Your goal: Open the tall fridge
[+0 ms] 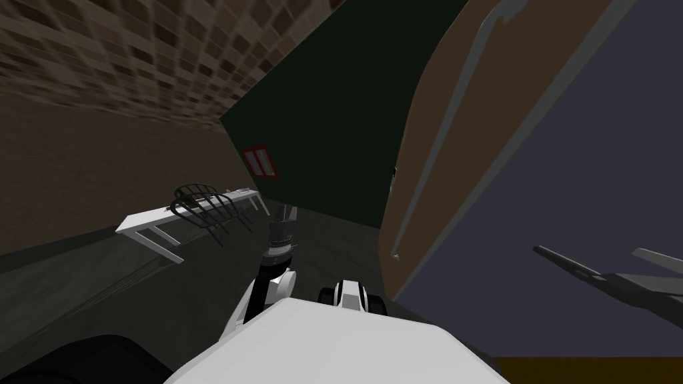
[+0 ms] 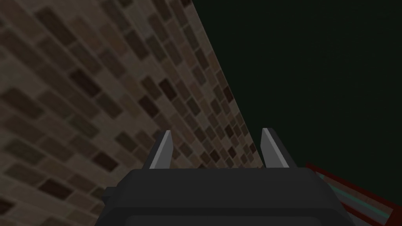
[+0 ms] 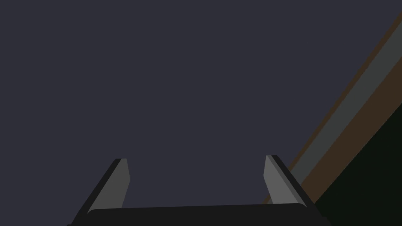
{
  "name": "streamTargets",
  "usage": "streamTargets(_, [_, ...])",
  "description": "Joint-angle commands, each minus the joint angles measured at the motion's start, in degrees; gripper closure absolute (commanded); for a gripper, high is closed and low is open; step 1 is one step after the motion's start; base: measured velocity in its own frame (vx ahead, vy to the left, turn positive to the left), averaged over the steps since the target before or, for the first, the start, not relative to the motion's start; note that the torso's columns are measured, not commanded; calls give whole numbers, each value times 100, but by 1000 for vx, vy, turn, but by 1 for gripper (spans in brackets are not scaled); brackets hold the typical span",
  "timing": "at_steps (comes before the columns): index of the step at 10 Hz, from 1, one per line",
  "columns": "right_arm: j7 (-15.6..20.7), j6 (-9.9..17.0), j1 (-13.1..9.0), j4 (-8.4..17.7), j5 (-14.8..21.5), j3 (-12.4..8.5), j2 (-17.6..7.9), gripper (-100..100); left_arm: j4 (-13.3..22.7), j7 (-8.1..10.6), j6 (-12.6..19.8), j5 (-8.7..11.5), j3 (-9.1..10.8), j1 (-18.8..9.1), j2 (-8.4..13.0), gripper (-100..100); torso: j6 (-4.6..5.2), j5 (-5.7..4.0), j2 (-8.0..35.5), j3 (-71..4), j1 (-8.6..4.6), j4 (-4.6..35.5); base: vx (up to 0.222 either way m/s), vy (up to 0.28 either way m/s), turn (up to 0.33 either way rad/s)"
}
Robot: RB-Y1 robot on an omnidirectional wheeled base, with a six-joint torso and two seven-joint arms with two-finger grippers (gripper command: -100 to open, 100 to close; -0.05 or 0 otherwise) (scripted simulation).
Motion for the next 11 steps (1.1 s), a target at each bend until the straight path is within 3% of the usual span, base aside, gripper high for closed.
streamTargets(1, [247, 95, 315, 153, 99, -434, -302, -100, 0, 0, 0, 0, 0, 0, 0, 0, 2, 0, 0, 0, -3, 0, 22, 97, 50])
streamTargets(2, [247, 95, 315, 153, 99, -520, -302, -100, 0, 0, 0, 0, 0, 0, 0, 0, 0, 2, -1, -1, 6, 0, 22, 82, 25])
streamTargets(3, [407, 156, 510, 268, 169, -722, -507, -100, 0, 0, 0, 0, 0, 0, 0, 0, 2, 1, -1, 0, 0, 0, 30, 80, 41])
streamTargets(4, [407, 156, 510, 268, 169, -808, -507, -100, 0, 0, 0, 0, 0, 0, 0, 0, 0, 1, -4, -3, 0, -1, 24, 83, 26])
streamTargets(5, [564, 217, 701, 386, 239, -997, -709, -100, 0, 0, 0, 0, 0, 0, 0, 0, 2, 1, -2, -2, 2, -1, 23, 101, 50])
streamTargets(6, [564, 217, 701, 386, 239, -1091, -709, -100, 0, 0, 0, 0, 0, 0, 0, 0, 1, 3, -1, -1, 8, -1, 22, 82, 25])
streamTargets(9, [867, 337, 1069, 624, 373, -1570, -1105, -100, 0, 0, 0, 0, 0, 0, 0, 0, 2, 1, -3, -2, -2, -1, 23, 86, 39])
streamTargets(10, [867, 337, 1069, 624, 373, -1639, -1105, -100, 0, 0, 0, 0, 0, 0, 0, 0, 1, 0, 1, 0, -2, 0, 14, 67, 23])
streamTargets(11, [1013, 394, 1244, 739, 437, -1880, -1297, -100, 0, 0, 0, 0, 0, 0, 0, 0, 2, -1, 1, 1, -3, 1, 19, 96, 50])
